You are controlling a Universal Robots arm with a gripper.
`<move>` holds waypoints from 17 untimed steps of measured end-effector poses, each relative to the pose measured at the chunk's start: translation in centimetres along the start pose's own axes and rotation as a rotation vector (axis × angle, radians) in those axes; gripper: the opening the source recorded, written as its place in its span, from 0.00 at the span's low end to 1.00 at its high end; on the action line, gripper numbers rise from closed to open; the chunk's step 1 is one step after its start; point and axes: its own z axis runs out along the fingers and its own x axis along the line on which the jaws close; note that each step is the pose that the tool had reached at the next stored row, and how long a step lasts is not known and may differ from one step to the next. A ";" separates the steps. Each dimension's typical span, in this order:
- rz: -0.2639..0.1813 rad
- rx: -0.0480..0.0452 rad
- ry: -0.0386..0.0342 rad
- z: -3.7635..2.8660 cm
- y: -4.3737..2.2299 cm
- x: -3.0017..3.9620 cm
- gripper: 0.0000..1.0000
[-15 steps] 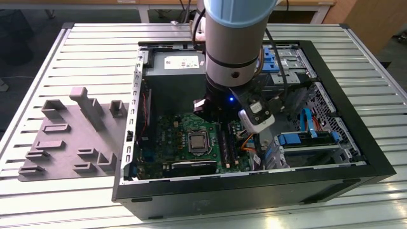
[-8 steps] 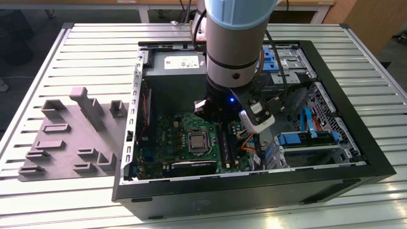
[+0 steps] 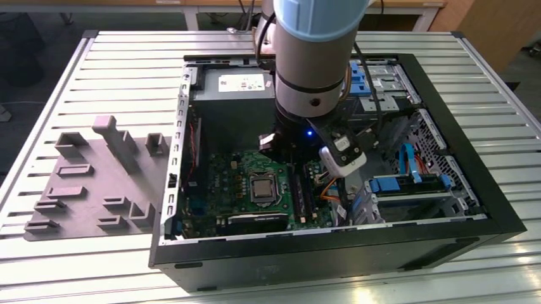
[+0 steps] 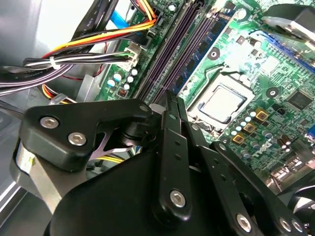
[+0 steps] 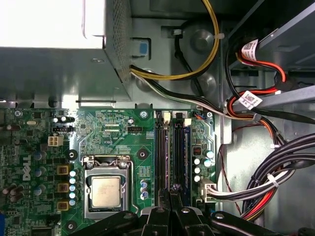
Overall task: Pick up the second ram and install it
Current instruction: 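Insert the second ram into the second slot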
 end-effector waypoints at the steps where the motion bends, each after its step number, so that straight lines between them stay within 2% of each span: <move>1: -0.002 0.0000 0.0001 0.02 0.00 0.00 0.12; 10: -0.004 -0.0012 0.0003 0.13 0.02 0.00 0.12; 15: -0.006 -0.0127 0.0004 0.14 0.02 0.00 0.12; 17: -0.007 -0.0145 0.0004 0.16 0.02 0.00 0.12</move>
